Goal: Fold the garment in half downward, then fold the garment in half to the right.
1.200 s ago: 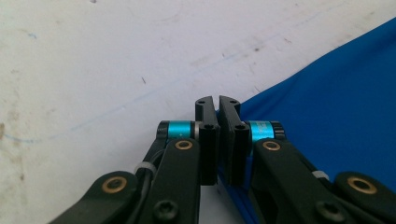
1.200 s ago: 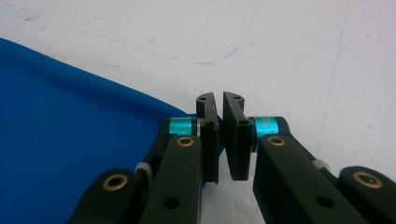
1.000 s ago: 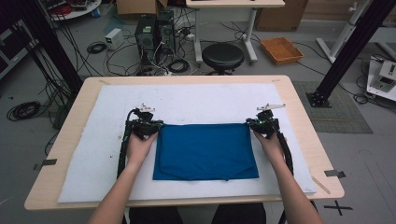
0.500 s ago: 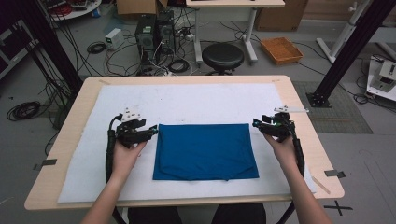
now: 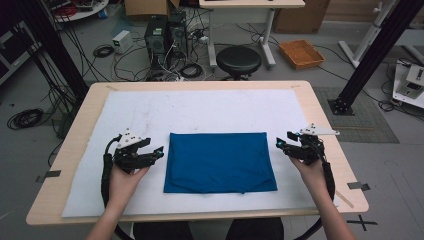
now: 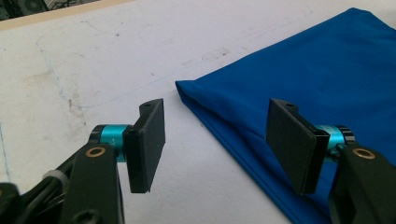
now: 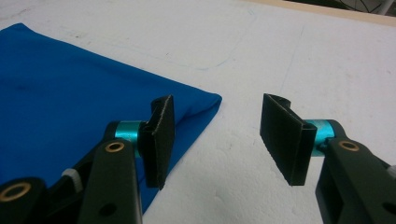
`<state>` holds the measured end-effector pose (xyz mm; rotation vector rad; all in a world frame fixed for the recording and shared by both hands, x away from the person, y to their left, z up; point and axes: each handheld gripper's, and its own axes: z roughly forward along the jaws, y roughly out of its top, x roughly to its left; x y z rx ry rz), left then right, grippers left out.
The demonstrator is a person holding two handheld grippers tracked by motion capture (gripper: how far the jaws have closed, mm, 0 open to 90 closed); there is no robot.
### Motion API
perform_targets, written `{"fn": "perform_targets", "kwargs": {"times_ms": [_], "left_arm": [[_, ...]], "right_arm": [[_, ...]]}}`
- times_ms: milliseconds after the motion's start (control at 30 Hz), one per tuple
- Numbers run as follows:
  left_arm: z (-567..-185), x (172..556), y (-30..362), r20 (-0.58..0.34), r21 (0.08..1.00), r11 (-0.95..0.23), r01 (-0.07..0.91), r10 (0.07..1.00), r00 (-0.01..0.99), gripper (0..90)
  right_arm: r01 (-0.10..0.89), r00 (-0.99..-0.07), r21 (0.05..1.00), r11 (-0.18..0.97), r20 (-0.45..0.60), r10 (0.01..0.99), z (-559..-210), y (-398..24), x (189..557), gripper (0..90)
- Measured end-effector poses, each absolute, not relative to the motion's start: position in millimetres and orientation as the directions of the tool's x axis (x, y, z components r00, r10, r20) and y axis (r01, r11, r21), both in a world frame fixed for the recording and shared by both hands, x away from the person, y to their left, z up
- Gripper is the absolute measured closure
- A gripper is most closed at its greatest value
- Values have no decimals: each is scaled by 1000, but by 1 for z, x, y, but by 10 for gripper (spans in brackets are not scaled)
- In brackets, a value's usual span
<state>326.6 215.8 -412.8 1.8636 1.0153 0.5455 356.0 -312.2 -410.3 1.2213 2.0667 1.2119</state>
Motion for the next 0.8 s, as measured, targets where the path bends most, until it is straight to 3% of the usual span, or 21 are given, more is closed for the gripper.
{"fn": "perform_targets", "kwargs": {"times_ms": [800], "left_arm": [[-413, 323, 213, -25, 878, -250, 408, 827, 561, 378]], "right_arm": [[468, -511, 851, 239, 40, 858, -412, -308, 358, 455]]}}
